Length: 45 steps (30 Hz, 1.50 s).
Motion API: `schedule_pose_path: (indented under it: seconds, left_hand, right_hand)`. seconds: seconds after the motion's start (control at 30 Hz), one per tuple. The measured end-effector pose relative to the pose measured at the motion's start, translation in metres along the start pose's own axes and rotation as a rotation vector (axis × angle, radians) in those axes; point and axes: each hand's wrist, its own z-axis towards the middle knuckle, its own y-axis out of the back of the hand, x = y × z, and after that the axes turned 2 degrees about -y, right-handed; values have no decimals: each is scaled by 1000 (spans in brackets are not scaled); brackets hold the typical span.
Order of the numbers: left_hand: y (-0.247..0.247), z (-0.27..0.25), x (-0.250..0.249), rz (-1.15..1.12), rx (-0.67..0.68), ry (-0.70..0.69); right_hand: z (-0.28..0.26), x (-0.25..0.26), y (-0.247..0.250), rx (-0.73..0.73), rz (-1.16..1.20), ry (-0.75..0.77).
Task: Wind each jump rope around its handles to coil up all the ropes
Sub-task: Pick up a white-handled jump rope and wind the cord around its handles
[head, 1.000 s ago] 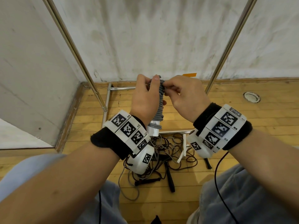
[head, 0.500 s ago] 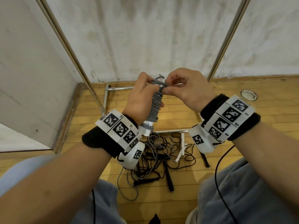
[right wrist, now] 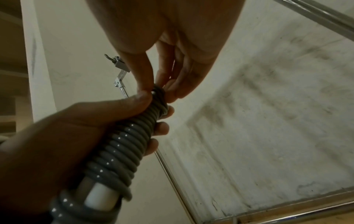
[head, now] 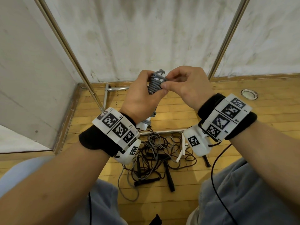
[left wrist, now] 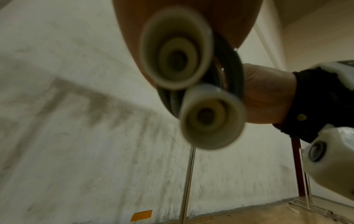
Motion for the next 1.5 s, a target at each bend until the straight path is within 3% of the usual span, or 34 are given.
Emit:
schedule_pose_path:
  seconds: [0.2,0.53,0.77,1.07,1.3,1.5]
  left_hand:
    - [6,0,-3,20,42,-77]
    - [15,4,-4,-149,123,23]
    - [13,-2,-14,-270,203,60]
    - [13,1,-17,-285,126,50]
    - [12,0,-16,-238,100,50]
    - [11,0,-15,-224,144,48]
  right_hand:
    - [0,1,-2,-2,0,18]
    - [1,4,7,97,-70,80]
    - [-6,7,7,98,-195,206]
    - [-9,6,-3,-74,-105,165]
    - [-9,5,-5,-46,-47,102]
    - [-8,7,2,18,-138,173]
